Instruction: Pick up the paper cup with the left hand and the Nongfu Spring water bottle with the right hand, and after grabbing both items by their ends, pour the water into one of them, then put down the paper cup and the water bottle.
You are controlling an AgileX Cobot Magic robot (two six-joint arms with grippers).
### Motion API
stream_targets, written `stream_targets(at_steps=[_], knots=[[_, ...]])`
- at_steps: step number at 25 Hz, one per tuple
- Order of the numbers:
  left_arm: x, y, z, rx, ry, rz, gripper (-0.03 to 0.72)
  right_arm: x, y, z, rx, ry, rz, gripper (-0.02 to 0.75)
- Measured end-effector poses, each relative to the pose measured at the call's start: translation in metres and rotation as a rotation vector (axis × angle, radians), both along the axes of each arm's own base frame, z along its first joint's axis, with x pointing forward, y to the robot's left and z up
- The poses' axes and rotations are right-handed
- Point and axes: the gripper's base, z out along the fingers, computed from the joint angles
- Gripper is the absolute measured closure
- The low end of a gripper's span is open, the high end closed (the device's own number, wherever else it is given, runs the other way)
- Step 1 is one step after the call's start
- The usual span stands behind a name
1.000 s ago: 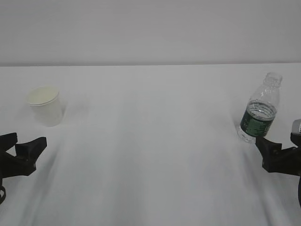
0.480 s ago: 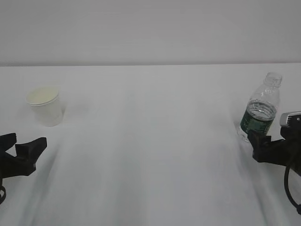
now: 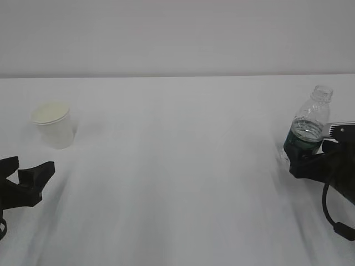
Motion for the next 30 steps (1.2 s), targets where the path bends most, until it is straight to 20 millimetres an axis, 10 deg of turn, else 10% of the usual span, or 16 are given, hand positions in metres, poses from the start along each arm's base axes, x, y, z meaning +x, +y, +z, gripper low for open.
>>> stream_targets(at_steps=[30], knots=[[0.001,0.003,0.000,-0.003,0.001,0.037,0.111,0.032,0.000,-0.005,0.035,-0.051,-0.028,0.098]])
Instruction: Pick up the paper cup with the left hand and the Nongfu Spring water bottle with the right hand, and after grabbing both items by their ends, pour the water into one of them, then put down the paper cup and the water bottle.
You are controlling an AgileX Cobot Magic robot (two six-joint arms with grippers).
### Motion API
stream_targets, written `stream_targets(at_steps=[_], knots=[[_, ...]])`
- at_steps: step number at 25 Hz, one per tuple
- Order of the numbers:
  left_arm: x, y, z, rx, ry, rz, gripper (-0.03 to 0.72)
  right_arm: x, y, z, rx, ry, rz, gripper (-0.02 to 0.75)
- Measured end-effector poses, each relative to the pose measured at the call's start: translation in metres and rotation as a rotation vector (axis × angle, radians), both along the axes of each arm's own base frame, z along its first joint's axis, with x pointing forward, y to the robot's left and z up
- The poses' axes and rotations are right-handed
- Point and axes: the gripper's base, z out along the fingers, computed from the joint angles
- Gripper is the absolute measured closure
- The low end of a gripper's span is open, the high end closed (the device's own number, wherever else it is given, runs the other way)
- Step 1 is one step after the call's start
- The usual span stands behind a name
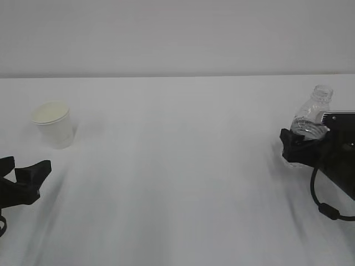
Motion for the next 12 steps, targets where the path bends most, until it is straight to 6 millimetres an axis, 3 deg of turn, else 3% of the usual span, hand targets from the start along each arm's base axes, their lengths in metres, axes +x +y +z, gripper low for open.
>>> stream_targets(at_steps=[12], knots=[[0.0000,0.0002,0.0000,0.000,0.000,0.002,0.111,0.0027,-0.0002,0.0013,0.001,-0.010,-0.004,0.105]])
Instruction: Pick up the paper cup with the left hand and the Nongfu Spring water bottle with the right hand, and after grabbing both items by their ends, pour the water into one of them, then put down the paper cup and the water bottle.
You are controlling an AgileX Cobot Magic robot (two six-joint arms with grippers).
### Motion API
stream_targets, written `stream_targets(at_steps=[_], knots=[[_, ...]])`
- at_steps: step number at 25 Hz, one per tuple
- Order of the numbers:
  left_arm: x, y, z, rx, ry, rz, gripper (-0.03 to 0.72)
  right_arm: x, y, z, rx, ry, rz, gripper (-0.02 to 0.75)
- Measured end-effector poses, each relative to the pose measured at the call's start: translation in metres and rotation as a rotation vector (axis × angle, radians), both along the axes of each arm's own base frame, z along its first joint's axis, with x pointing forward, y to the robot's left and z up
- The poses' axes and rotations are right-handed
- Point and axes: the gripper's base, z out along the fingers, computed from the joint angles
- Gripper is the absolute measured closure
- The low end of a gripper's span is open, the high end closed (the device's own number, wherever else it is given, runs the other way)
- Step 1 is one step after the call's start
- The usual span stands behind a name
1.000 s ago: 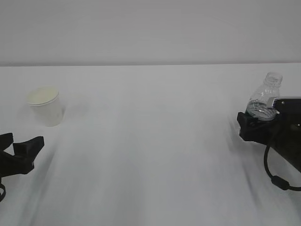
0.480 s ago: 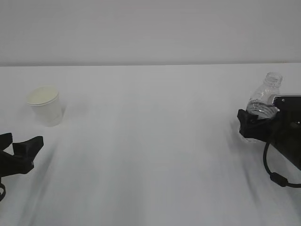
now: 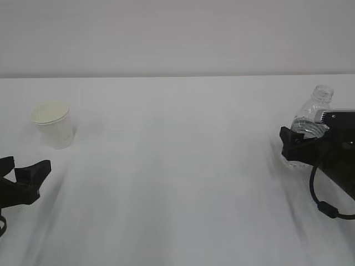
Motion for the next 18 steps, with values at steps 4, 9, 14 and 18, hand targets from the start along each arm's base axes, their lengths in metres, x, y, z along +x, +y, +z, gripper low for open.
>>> stream_targets(at_steps=[4,9,14,18], knots=[[0.0000,0.0000,0.0000,0.000,0.000,0.000,0.111,0.0000,0.0000,0.0000,0.000,0.000,0.000,0.108],[0.0000,0.0000,0.0000,0.000,0.000,0.000,0.111,0.0000,0.0000,0.0000,0.000,0.000,0.000,0.110],[0.0000,0.0000,0.0000,0.000,0.000,0.000,0.111,0.0000,0.0000,0.0000,0.000,0.000,0.000,0.113],[0.0000,0.0000,0.0000,0.000,0.000,0.000,0.111,0.0000,0.0000,0.0000,0.000,0.000,0.000,0.131]])
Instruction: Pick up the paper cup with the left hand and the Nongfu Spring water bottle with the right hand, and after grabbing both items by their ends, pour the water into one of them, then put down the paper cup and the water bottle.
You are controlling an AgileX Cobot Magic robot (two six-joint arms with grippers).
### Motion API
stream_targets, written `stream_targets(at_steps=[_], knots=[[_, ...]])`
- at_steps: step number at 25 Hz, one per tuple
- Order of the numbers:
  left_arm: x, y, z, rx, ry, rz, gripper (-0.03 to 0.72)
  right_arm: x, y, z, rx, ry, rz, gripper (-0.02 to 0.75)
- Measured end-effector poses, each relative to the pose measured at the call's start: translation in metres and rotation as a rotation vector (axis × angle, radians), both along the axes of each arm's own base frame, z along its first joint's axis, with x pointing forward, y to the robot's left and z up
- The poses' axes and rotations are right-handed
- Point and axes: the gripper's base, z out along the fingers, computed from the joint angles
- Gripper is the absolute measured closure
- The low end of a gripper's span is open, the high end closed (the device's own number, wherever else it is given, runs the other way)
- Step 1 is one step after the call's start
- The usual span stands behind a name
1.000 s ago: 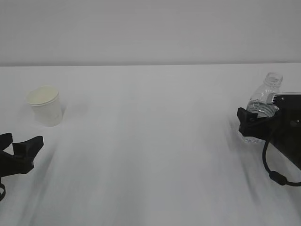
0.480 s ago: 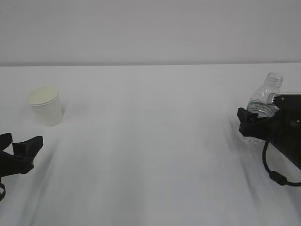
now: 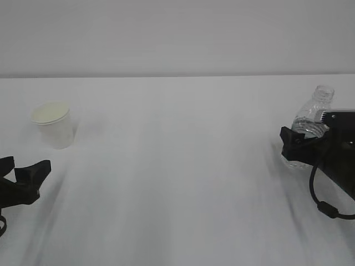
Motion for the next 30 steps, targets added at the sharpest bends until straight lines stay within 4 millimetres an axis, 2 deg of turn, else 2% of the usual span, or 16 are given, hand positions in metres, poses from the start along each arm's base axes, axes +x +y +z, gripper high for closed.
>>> stream_targets(at_steps=[16,30], knots=[[0.0000,0.0000,0.0000,0.000,0.000,0.000,0.111,-0.0002,0.0013,-0.0005,-0.002,0.002,0.016,0.246],[0.0000,0.0000,0.0000,0.000,0.000,0.000,0.111,-0.0004,0.0024,-0.0005,-0.004,0.001,0.029,0.268]])
